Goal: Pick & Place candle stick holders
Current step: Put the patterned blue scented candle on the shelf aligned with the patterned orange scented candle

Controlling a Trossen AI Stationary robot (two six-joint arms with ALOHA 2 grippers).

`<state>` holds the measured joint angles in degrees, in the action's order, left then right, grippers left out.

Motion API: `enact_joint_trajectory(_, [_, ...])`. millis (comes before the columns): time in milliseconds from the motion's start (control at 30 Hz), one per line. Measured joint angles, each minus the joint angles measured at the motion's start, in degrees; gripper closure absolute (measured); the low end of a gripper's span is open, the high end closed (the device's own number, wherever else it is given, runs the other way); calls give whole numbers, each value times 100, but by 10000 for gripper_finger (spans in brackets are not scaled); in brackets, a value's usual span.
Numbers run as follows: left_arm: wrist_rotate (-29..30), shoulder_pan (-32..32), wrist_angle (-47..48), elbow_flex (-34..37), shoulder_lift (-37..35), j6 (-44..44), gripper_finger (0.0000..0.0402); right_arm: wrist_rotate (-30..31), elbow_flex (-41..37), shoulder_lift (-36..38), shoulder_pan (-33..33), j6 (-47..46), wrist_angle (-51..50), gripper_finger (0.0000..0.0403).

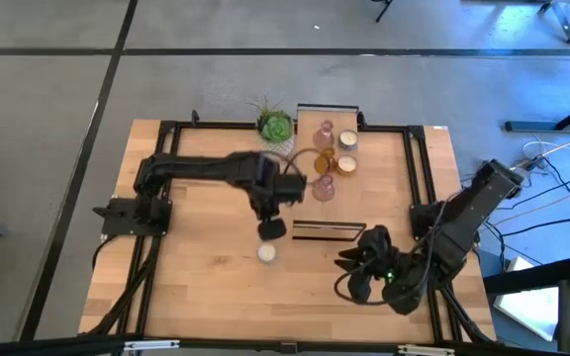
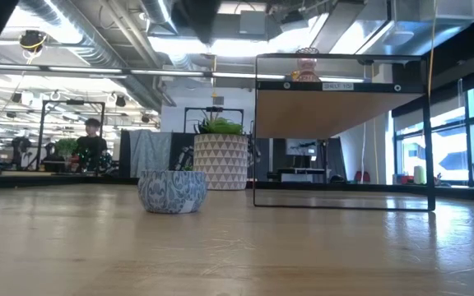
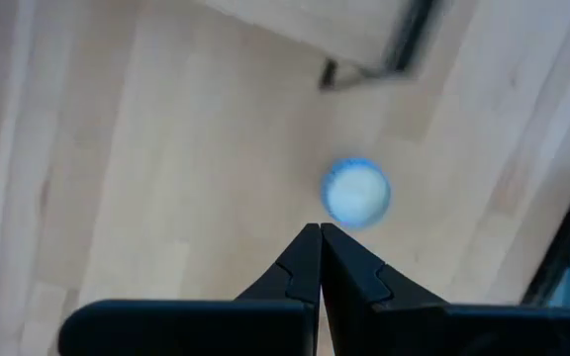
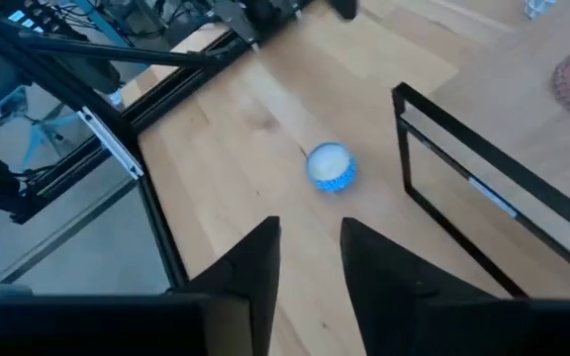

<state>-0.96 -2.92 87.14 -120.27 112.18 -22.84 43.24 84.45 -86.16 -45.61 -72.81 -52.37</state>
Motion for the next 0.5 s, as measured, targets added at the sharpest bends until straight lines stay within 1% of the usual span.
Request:
enact_joint_trajectory(67, [89,-259,34,2,7,-179,400,9,307,-186,-39,-92,-248,280])
enact_joint_trajectory(133, [285,-537,-131,95,1,-459,400,28,558,-370,-87,-215,-412,265])
enact_joint_trajectory(200, [274,-731,-504,349,-5,-821,400,21,738,-539,-147,-369,-568,250])
enact_joint_trajectory(267, [262,-937,-774,757,-73,-1239,400,9,894,-668,-212,-509,-619,235])
enact_joint_trajectory(333, [222,-1113,-1005,1318,-244,-1624,400,14,958,-741,-280,-674,-662,223])
enact_joint_trajectory(400, [62,-1308,-1373,2075,-498,-2003,400,18,979,-807,-326,-814,-666,214])
enact_joint_trajectory(433, [-76,-1387,-1654,2534,-658,-2222,400,26,979,-815,-356,-886,-663,212])
enact_joint_trajectory(500, [-345,-1550,-2611,3566,-1150,-2784,400,100,981,-812,-414,-927,-651,210])
